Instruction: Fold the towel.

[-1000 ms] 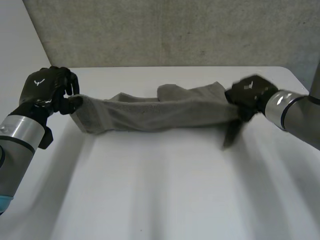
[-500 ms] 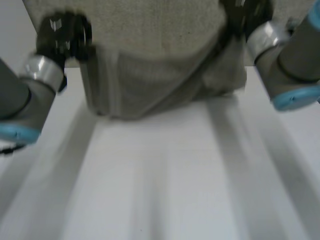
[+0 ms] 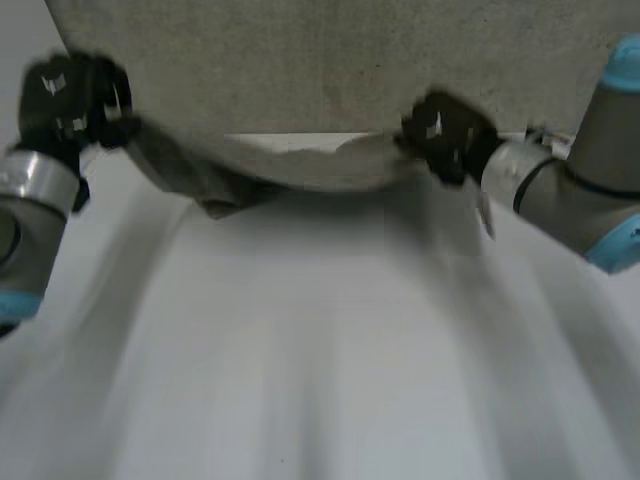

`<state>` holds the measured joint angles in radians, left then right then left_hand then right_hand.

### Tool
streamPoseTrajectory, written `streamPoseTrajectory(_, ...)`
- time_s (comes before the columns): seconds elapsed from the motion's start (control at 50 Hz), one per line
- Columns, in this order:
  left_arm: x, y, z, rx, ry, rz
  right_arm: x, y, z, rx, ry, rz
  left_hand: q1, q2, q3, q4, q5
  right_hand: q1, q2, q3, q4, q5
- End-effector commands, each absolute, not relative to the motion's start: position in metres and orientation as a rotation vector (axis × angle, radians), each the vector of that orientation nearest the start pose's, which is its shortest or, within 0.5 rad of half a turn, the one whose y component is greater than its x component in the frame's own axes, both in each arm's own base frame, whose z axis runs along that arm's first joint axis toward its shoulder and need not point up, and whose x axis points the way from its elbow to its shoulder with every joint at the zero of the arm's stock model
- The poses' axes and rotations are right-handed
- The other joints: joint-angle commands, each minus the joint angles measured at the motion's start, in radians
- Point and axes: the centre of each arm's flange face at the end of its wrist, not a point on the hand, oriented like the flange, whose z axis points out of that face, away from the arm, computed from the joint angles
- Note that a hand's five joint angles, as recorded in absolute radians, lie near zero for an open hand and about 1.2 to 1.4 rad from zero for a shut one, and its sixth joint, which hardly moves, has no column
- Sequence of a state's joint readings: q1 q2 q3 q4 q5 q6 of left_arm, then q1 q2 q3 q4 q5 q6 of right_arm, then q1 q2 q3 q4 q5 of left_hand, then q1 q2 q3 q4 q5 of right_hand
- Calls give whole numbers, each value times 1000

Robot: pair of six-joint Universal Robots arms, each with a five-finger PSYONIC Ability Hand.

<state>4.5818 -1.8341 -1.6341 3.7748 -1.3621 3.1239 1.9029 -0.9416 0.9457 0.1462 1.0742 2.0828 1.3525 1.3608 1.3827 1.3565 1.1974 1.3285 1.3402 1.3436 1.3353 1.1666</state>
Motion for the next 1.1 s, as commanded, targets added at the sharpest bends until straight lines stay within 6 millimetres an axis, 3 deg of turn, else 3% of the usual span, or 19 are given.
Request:
streamPoseTrajectory(0.02, -184, -329, 203, 493, 2161, -2519, 288, -327, 183, -2005, 1793, -1692, 44, 35, 14, 40, 24, 68, 56, 53, 61, 55)
streamPoseTrajectory(0.12, -180, -325, 193, 489, 2190, -2477, 286, -318, 171, -1950, 1881, -1617, 44, 35, 14, 40, 24, 68, 56, 53, 61, 55)
streamPoseTrajectory(0.16, -180, -325, 193, 487, 2191, -2474, 285, -316, 169, -1853, 1952, -1587, 44, 35, 14, 40, 24, 68, 56, 53, 61, 55)
streamPoseTrajectory(0.34, -176, -326, 201, 460, 2158, -2497, 278, -318, 160, -1643, 2108, -1539, 44, 35, 14, 40, 24, 16, 4, 1, 9, 3)
streamPoseTrajectory(0.38, -176, -325, 201, 457, 2159, -2497, 276, -320, 157, -1599, 2132, -1558, 44, 35, 14, 40, 24, -78, -90, -93, -85, -91)
streamPoseTrajectory(0.42, -176, -325, 201, 457, 2159, -2497, 274, -325, 149, -1500, 2160, -1617, 44, 35, 14, 40, 24, -452, -464, -467, -459, -464)
streamPoseTrajectory(0.52, -176, -325, 201, 454, 2158, -2496, 265, -337, 142, -1316, 2228, -1733, 44, 35, 14, 40, 24, -617, -629, -632, -624, -630)
streamPoseTrajectory(0.6, -175, -326, 201, 447, 2156, -2497, 261, -341, 144, -1229, 2279, -1780, 44, 35, 14, 40, 24, -756, -768, -771, -763, -769)
streamPoseTrajectory(0.66, -175, -326, 201, 442, 2154, -2498, 258, -341, 158, -1182, 2286, -1829, 44, 35, 14, 40, 24, -844, -856, -859, -851, -857)
streamPoseTrajectory(0.7, -175, -327, 202, 437, 2156, -2502, 253, -336, 180, -1148, 2263, -1885, 44, 35, 14, 40, 24, -970, -982, -985, -977, -983)
streamPoseTrajectory(0.76, -174, -327, 203, 419, 2163, -2511, 245, -337, 187, -1124, 2274, -1906, 44, 35, 14, 40, 24, -965, -976, -980, -971, -977)
streamPoseTrajectory(0.8, -173, -327, 203, 408, 2169, -2515, 220, -343, 192, -1074, 2339, -1928, 44, 35, 14, 40, 24, -932, -944, -948, -939, -945)
streamPoseTrajectory(0.82, -172, -328, 203, 397, 2172, -2515, 220, -343, 192, -1074, 2339, -1928, 44, 35, 14, 40, 24, -932, -944, -947, -939, -945)
streamPoseTrajectory(0.86, -172, -328, 203, 389, 2178, -2519, 205, -341, 183, -1061, 2404, -1858, 44, 35, 14, 40, 24, -883, -894, -898, -890, -895)
streamPoseTrajectory(0.96, -171, -327, 202, 378, 2191, -2521, 195, -341, 164, -1103, 2429, -1743, 44, 35, 14, 40, 24, -739, -751, -754, -746, -751)
streamPoseTrajectory(1.1, -171, -326, 200, 372, 2205, -2512, 178, -351, 140, -1160, 2480, -1647, 44, 35, 14, 40, 24, -736, -747, -751, -742, -748)
